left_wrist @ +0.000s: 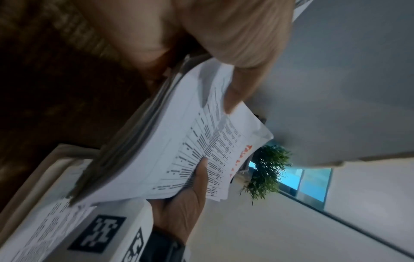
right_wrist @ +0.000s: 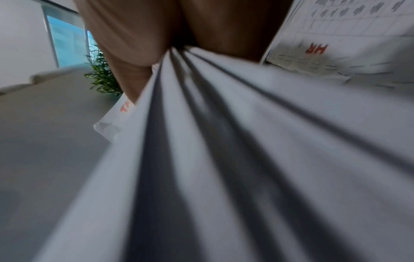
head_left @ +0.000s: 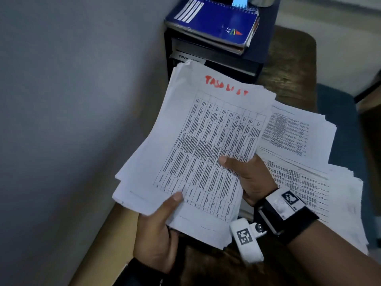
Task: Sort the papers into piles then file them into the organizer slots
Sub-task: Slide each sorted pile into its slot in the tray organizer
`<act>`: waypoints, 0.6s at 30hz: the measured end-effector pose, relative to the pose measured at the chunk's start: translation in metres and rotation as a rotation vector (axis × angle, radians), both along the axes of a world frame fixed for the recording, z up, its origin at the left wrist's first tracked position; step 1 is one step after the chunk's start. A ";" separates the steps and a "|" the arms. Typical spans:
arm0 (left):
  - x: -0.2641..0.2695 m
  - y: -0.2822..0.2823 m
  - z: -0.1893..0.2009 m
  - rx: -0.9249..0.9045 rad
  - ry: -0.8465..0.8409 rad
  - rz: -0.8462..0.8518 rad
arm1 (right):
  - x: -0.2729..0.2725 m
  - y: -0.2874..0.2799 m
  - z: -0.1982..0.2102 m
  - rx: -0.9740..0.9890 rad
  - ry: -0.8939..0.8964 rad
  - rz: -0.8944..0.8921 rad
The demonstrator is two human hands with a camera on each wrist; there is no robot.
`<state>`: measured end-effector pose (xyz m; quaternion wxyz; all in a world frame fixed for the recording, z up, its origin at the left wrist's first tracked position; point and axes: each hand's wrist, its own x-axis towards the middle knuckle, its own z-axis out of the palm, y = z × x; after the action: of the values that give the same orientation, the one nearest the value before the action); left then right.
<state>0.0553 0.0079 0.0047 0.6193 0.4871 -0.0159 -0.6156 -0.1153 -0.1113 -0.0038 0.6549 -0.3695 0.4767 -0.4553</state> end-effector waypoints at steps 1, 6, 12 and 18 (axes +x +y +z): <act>-0.001 0.001 0.000 0.011 -0.027 0.018 | 0.000 -0.001 0.002 -0.012 0.002 0.009; 0.019 -0.016 0.009 0.017 -0.062 -0.033 | 0.008 -0.017 0.013 -0.023 0.015 0.092; 0.035 -0.047 0.024 0.049 -0.100 -0.027 | 0.015 -0.056 0.028 0.155 -0.135 -0.003; 0.050 -0.061 0.027 0.060 -0.021 -0.089 | 0.010 -0.107 0.050 0.227 -0.096 -0.098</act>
<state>0.1051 -0.0526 0.0321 0.5762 0.5107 -0.0252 -0.6376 -0.1048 -0.2180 0.0467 0.6916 -0.2472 0.5106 -0.4470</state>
